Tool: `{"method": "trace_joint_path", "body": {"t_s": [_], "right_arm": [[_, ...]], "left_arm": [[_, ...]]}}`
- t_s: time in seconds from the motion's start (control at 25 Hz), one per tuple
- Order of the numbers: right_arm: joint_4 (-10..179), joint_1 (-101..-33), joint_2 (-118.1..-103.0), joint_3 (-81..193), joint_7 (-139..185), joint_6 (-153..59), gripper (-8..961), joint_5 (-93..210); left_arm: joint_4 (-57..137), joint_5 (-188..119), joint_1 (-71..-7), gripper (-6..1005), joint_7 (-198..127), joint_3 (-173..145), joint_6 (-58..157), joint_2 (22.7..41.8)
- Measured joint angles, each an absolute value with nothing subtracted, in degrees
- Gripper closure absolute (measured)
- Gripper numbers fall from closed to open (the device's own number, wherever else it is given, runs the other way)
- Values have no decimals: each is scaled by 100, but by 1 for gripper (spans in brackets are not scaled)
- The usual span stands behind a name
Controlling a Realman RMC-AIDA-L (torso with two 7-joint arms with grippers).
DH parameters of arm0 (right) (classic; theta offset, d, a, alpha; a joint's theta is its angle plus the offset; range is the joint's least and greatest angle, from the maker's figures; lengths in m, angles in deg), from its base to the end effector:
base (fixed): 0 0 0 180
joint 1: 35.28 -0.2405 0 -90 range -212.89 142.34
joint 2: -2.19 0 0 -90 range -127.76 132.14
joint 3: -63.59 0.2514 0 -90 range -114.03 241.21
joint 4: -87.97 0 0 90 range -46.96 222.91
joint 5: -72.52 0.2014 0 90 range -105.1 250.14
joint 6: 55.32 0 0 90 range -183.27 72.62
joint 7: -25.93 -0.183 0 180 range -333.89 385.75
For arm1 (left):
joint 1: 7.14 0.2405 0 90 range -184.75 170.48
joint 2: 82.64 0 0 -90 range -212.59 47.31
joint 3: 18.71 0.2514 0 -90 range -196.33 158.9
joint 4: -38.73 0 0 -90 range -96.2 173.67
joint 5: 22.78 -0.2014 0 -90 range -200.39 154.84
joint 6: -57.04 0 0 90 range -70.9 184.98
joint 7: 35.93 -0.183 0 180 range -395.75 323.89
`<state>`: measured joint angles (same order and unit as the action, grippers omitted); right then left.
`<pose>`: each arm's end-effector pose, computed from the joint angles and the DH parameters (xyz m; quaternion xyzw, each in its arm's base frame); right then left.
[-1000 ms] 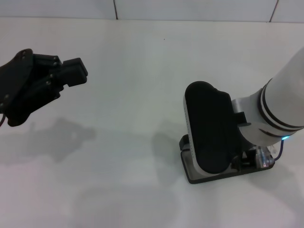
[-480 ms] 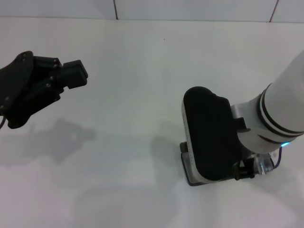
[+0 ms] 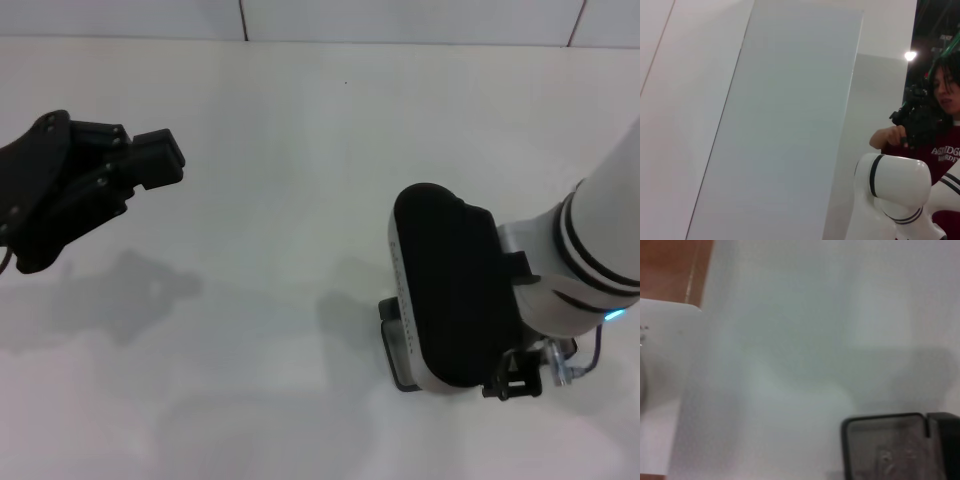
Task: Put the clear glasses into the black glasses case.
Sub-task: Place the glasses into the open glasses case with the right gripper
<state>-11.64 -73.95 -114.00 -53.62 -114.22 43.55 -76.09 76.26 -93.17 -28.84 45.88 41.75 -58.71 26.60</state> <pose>0.1204 0.2650 -0.0807 -0.9388 -0.1047 -0.3242 0.0514 -0.1859 0.2670 0.0644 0.8693 0.1075 0.4825 0.0064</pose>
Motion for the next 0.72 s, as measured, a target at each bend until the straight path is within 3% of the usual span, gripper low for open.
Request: {"method": "trace_joint_path", "body": {"t_s": [0.72], "right_arm": [[-1811,-6849,-11387,-4712,-11534,5395,588,-7680]], "left_arm": [[7626,-9317,-2866,944,4597,4175,-5915,2660]]}}
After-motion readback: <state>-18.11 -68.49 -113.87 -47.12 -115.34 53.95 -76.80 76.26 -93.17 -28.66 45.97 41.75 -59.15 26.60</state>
